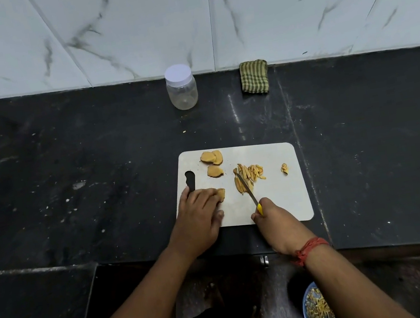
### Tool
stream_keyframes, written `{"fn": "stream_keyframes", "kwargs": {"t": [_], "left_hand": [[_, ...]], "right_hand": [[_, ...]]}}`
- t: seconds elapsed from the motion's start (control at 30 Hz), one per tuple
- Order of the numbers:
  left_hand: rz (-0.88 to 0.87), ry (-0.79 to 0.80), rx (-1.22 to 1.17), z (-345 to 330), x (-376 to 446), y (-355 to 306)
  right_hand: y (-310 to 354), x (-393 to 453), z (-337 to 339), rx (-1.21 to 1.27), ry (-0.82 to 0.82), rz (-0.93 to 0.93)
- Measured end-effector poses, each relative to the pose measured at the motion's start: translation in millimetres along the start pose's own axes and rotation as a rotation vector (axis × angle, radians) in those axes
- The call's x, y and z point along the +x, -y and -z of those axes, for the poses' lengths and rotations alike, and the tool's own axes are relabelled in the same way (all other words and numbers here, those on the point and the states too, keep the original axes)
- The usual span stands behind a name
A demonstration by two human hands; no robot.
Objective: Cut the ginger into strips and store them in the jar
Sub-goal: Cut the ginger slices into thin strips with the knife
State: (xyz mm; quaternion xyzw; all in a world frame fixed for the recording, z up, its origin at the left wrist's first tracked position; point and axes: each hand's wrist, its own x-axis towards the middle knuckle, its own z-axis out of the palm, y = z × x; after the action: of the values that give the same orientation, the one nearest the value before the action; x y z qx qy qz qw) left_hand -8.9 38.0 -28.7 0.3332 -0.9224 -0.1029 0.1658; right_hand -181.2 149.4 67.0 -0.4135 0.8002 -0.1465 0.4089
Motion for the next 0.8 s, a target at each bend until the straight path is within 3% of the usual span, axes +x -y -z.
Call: {"fn": "stream_keyframes", "kwargs": {"t": [0.3, 0.8], "left_hand": [[-0.097, 0.093, 0.107, 0.9, 2.0, -1.0], [-0.298, 0.139, 0.07, 4.2, 4.3, 29.8]], "right_hand": [[9.2, 2.5, -17.3, -0.048, 0.03, 0.004], [28.8, 15.7, -33.9, -0.214, 0.076, 0.001]]}}
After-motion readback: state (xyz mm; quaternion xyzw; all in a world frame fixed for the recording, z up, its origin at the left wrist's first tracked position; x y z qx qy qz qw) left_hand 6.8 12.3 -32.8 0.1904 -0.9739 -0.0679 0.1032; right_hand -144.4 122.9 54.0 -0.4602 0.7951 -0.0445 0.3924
